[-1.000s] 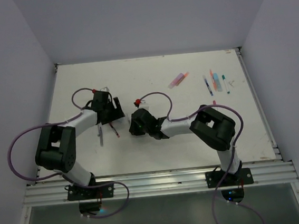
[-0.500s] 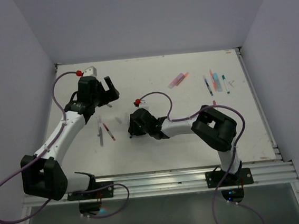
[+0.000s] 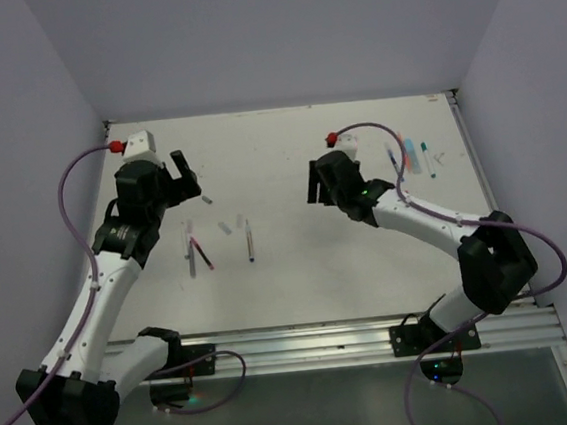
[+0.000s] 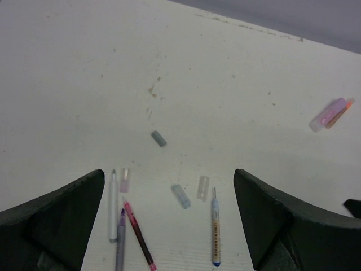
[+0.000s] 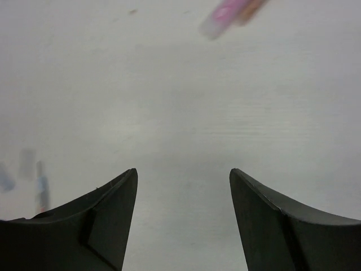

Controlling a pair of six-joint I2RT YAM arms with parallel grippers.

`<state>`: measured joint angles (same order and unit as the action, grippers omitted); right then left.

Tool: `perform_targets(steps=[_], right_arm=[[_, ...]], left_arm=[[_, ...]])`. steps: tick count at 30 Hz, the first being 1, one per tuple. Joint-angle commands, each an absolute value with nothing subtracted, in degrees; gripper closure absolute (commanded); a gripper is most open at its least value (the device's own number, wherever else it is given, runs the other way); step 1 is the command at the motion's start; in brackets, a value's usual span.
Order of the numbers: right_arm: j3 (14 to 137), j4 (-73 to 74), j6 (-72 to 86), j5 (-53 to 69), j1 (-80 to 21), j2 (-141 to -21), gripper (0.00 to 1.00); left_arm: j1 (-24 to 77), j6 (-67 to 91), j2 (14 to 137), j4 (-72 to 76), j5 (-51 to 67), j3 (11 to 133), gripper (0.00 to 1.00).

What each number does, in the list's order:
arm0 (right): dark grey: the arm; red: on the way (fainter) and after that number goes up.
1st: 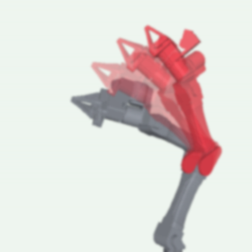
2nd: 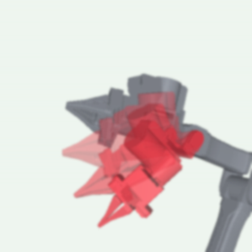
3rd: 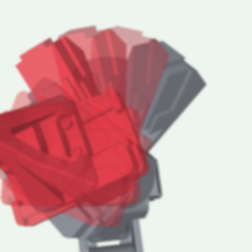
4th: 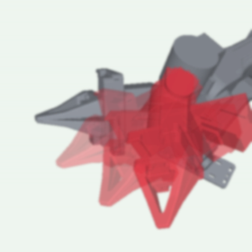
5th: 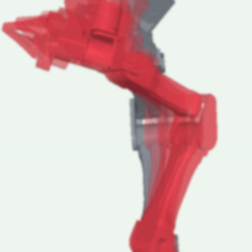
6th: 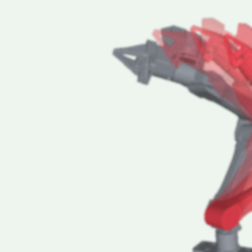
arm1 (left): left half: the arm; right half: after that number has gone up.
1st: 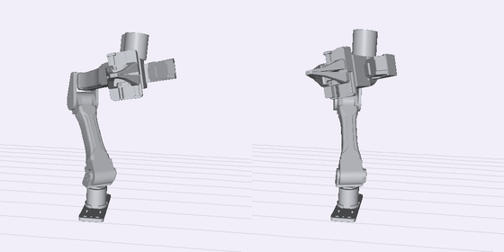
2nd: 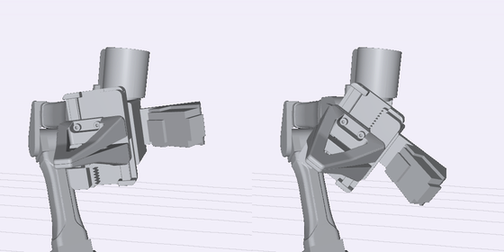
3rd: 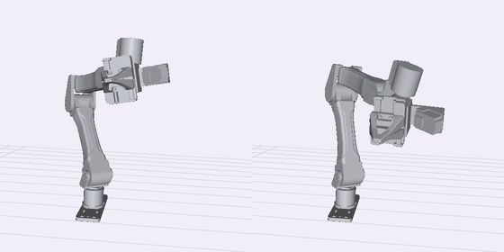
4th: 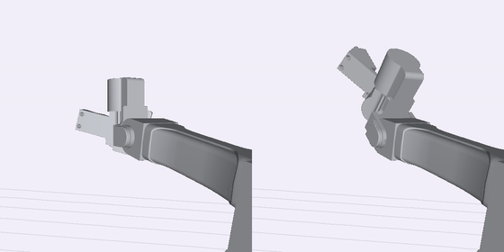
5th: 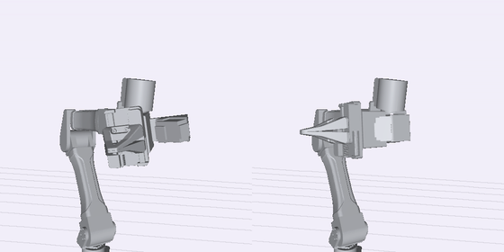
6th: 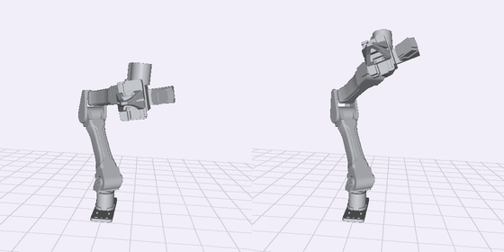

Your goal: Open the pen caps

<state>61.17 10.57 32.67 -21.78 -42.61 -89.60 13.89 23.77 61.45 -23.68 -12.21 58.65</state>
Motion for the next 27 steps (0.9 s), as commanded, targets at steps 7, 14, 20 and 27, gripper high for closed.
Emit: perform_targets(steps=[7,14,20,27], right_arm=[[60.0,26.1,25.3,-24.3,-12.4,-86.0,0.29],[59.9,26.5,26.0,-15.2,-2.3,-92.5,0.31],[58.4,25.5,25.5,-12.2,1.9,-96.0,0.33],[57.6,25.1,25.0,-10.5,2.3,-98.7,0.37]], left_arm=[[13.5,18.8,53.2,-16.7,-19.2,47.8,0.00],[13.5,18.5,53.3,-17.3,-18.8,47.2,0.00],[13.5,18.3,52.9,-17.1,-18.6,46.8,0.00],[13.5,18.3,53.3,-16.8,-18.5,46.7,0.00]])
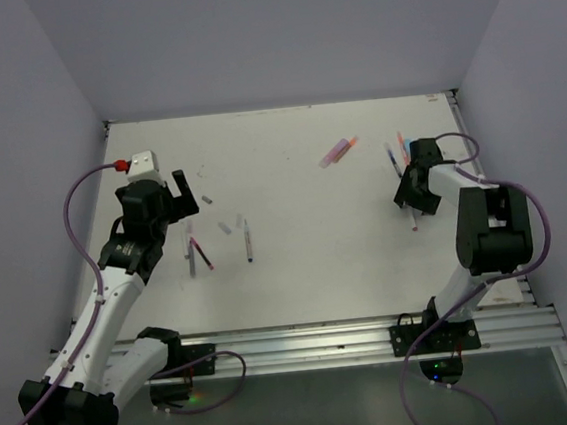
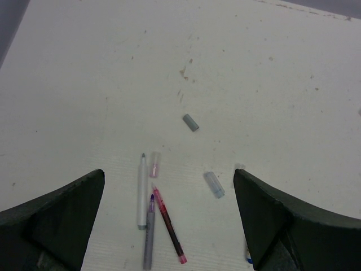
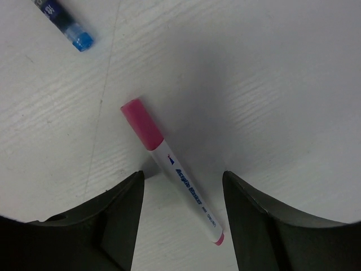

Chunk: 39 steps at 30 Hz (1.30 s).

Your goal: Open the pen caps

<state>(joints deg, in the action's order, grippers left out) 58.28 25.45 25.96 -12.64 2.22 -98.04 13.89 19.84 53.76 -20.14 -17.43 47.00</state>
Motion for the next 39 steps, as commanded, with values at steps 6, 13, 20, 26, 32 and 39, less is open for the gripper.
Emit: perform_targets(steps=[6,13,20,26,32,39], right_arm=[[56.0,25.0,24.3,-9.1,2.2,-99.1,0.49],[52.5,24.4,23.8,-7.8,0.6,-97.1,0.88],[52.4,22.8,22.4,-7.5,-12.5,-90.0,1.00],[50.4,13.2,24.7,-3.1,-27.5,-80.3,1.00],[50.9,1.8,24.3,1.8,-37.5,-77.9,1.00],[54.0,-2.9,22.9,0.8,-44.8,-79.8,1.00]], left_arm=[[13.5,18.5,53.9,-16.7,-18.2,46.7,0.00],[13.4,18.6,54.3,-16.3,-17.4,46.6,0.00],[13.5,22.7,56.4,-14.6,-5.8,47.4,0.00],[14.5,34.3,62.1,-10.2,10.4,49.3,0.00],[24.5,39.1,67.8,-6.1,5.6,54.3,0.02],[31.5,43.6,72.3,-1.5,-1.3,55.7,0.11]])
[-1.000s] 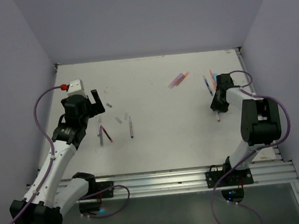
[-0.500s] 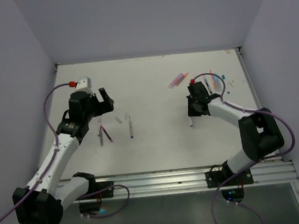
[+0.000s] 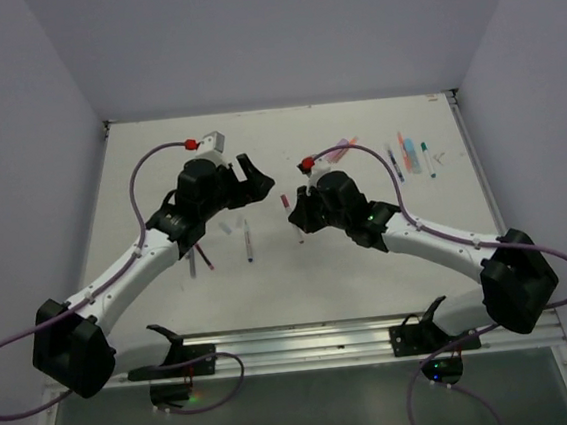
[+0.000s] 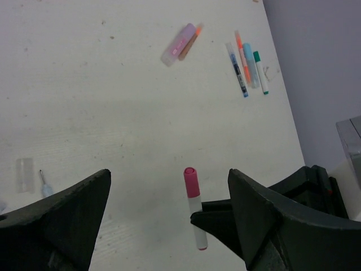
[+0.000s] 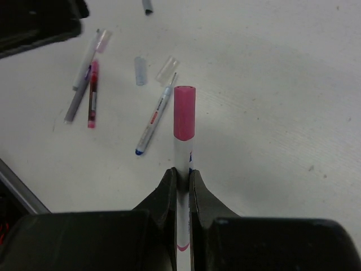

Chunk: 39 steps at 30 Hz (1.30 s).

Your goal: Open the pen caps

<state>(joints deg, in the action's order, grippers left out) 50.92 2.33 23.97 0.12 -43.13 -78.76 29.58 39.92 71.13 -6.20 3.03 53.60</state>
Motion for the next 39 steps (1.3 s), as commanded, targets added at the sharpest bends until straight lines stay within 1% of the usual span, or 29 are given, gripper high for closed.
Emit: perform_targets(steps=[1,4,5,6,8,10,11,13,15,17,22,23,25,28,29,30,31,33,35,37,38,39], right_arm=[[54.4,-3.2,22.5,0.3,-45.3,-80.0,1.00],[55.0,-4.0,22.2,0.1,-46.9,-80.5,1.00],[55.1,-4.4,22.1,0.1,-47.5,-80.5,1.00],[55.3,-4.3,21.9,0.1,-47.6,-80.6,1.00],[55.5,-4.3,21.4,0.0,-48.2,-80.9,1.00],[55.6,-4.3,21.1,-1.0,-48.4,-80.9,1.00],[55.6,-4.3,21.1,-1.0,-48.4,-80.9,1.00],[55.6,-4.5,21.0,-1.0,-48.5,-80.9,1.00],[55.6,-4.6,20.9,-0.9,-48.6,-80.9,1.00],[55.8,-4.6,20.8,-1.0,-48.7,-80.9,1.00],[55.5,-5.2,20.9,-1.3,-48.9,-80.5,1.00],[55.5,-5.5,21.0,-1.3,-48.9,-80.4,1.00],[55.5,-5.7,21.3,-1.2,-48.8,-80.5,1.00],[55.1,-6.3,21.4,-1.2,-48.8,-80.5,1.00],[55.1,-6.4,21.3,-1.2,-48.8,-80.5,1.00],[54.9,-6.5,21.4,-1.2,-48.8,-80.6,1.00],[54.7,-6.5,21.4,-1.1,-48.9,-80.5,1.00],[54.5,-6.8,21.5,-1.1,-48.8,-80.5,1.00],[54.1,-7.2,21.7,-0.6,-48.9,-80.4,1.00],[53.6,-7.6,21.8,-0.3,-48.8,-80.6,1.00],[53.4,-7.8,21.9,-0.4,-48.9,-80.6,0.92],[52.7,-8.0,22.1,1.0,-48.9,-80.6,0.87]], left_arm=[[32.7,43.9,72.9,-1.3,-1.8,55.7,0.13],[35.1,44.4,74.7,-1.6,-4.0,56.2,0.17],[35.7,44.7,75.1,-1.9,-5.4,56.2,0.21],[36.1,45.2,75.2,-2.4,-6.1,56.2,0.22],[37.2,46.1,75.7,-2.3,-6.7,55.7,0.27],[37.9,46.7,76.1,-1.7,-7.0,55.5,0.29],[38.1,47.0,76.5,-1.3,-7.3,55.4,0.33],[38.8,47.5,77.3,-1.1,-7.5,55.3,0.35],[38.9,47.9,77.7,-1.0,-7.6,55.3,0.39],[39.2,48.2,78.0,-1.1,-7.6,55.2,0.47],[39.6,48.4,78.4,-1.1,-8.3,55.2,0.51],[39.7,48.4,78.4,-1.1,-8.6,55.1,0.56],[39.6,48.5,78.4,-1.0,-8.9,55.1,0.60],[39.6,48.5,78.2,-1.0,-9.3,55.0,0.71],[39.7,48.5,78.1,-1.1,-9.7,55.1,0.79],[39.7,48.4,78.0,-1.1,-10.0,55.0,0.81],[39.7,48.5,77.8,-1.0,-10.6,55.0,0.88],[39.6,48.2,77.6,-1.1,-11.2,54.8,0.92],[39.6,47.8,77.3,-1.1,-11.8,54.7,1.00],[39.6,47.4,77.1,-1.0,-12.0,54.6,1.00],[39.7,47.1,77.1,-1.1,-11.8,54.7,1.00],[39.7,46.8,77.1,-1.1,-11.8,54.7,1.00]])
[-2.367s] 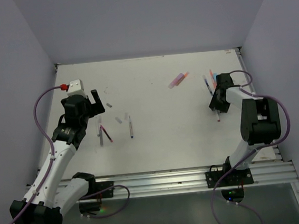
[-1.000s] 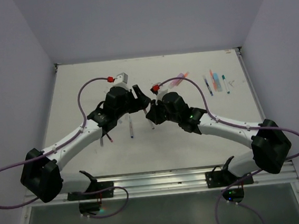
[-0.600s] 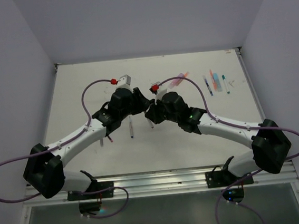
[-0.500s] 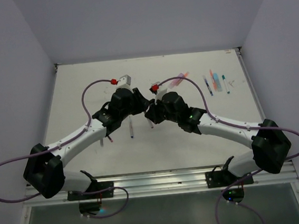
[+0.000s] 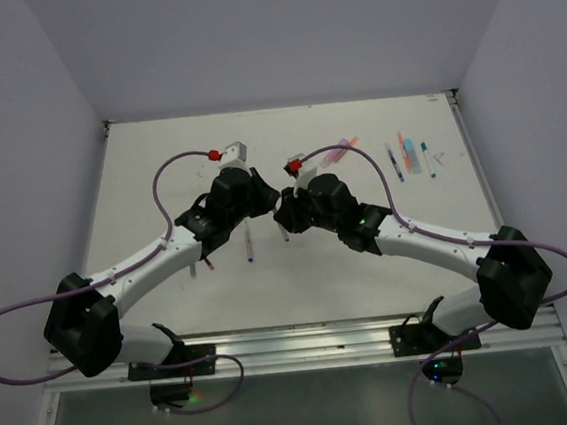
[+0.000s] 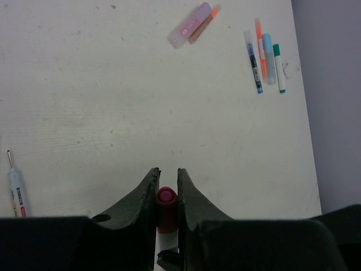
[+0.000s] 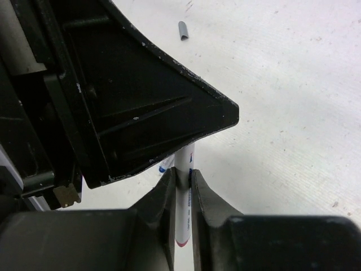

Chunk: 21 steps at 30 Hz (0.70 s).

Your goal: Open the pen caps

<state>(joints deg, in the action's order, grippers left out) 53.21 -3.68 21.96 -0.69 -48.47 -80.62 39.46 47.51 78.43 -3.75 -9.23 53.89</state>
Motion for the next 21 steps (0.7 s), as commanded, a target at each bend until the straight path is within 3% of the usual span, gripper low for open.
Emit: perform_targets(steps=[1,4,8,21], right_arm=[[52.3,-8.7,22.1,2.1,-48.8,-80.8,0.75],[50.9,-8.9,22.1,3.5,-48.8,-81.1,0.63],[50.1,-9.1,23.1,5.0,-48.6,-81.8,0.60],[48.7,-12.9,23.5,4.9,-48.5,-82.5,0.59]], left_arm=[[39.7,46.4,77.0,-1.1,-11.4,54.7,1.00],[39.6,44.8,76.4,-1.1,-10.4,54.5,1.00],[39.7,43.1,75.2,2.3,-9.8,54.0,1.00],[39.6,42.4,73.5,3.5,-8.1,52.8,1.00]])
